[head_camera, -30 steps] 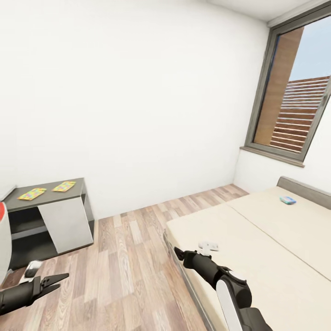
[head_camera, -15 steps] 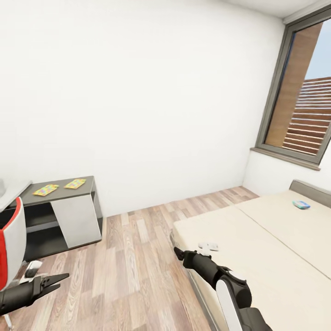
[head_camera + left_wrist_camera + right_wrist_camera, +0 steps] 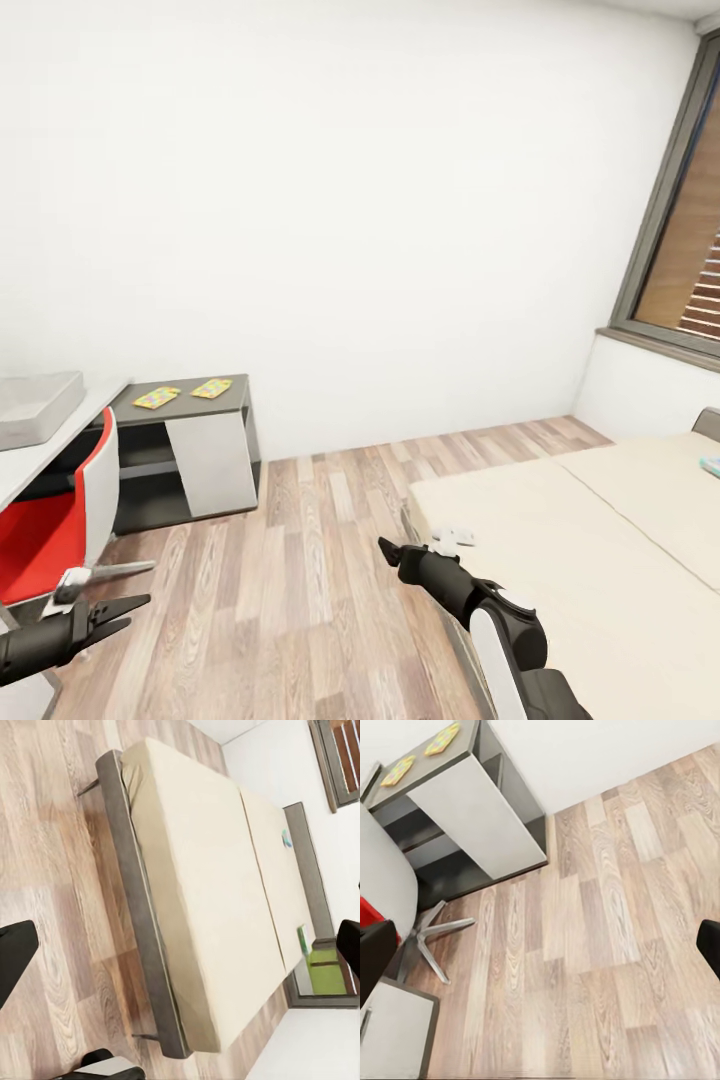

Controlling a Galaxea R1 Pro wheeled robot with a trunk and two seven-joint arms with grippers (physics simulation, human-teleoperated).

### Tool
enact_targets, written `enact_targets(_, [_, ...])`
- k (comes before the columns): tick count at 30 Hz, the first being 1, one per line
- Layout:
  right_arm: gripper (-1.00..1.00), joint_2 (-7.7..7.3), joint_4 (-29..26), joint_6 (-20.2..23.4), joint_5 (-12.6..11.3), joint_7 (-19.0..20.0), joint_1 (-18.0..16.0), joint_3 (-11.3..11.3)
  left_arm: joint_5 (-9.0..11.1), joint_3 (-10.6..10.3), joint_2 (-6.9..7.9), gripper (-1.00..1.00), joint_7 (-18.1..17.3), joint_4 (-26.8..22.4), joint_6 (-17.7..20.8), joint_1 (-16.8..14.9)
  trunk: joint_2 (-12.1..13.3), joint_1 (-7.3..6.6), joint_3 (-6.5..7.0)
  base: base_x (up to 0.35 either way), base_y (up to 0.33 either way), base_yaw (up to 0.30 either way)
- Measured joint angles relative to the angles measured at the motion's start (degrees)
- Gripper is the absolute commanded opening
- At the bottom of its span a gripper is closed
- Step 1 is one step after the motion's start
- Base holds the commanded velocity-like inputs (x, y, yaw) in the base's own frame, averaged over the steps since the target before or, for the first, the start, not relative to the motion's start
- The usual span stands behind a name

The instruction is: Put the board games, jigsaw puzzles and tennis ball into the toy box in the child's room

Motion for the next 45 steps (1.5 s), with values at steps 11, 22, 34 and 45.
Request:
enact_targets(11, [1.00, -0.02, 0.00, 0.01, 0.00, 0.00, 0.00, 0.00, 0.01, 0.05, 0.00, 1.00, -0.03, 0.01, 0.00, 0.00, 0.00, -0.01, 0.00, -0.078, -0.103, 0.290])
enact_targets(22, [1.00, -0.01, -0.02, 0.01, -0.01, 0.00, 0.01, -0.01, 0.00, 0.06, 0.00, 1.00, -0.03, 0.02, 0.00, -0.02, 0.00, 0.01, 0.00, -0.126, -0.035, 0.094])
enact_targets(34, [1.00, -0.03, 0.00, 0.00, -0.08, 0.00, 0.00, 0.00, 0.04, 0.08, 0.00, 1.00, -0.03, 0.01, 0.00, 0.00, 0.01, 0.00, 0.00, -0.093, -0.038, 0.149])
enact_targets(45, [1.00, 0.00, -0.01, 0.00, -0.09, -0.01, 0.01, -0.01, 0.02, 0.07, -0.04, 1.00, 0.01, 0.01, 0.01, -0.02, -0.01, -0.01, 0.00, -0.107, -0.002, 0.048])
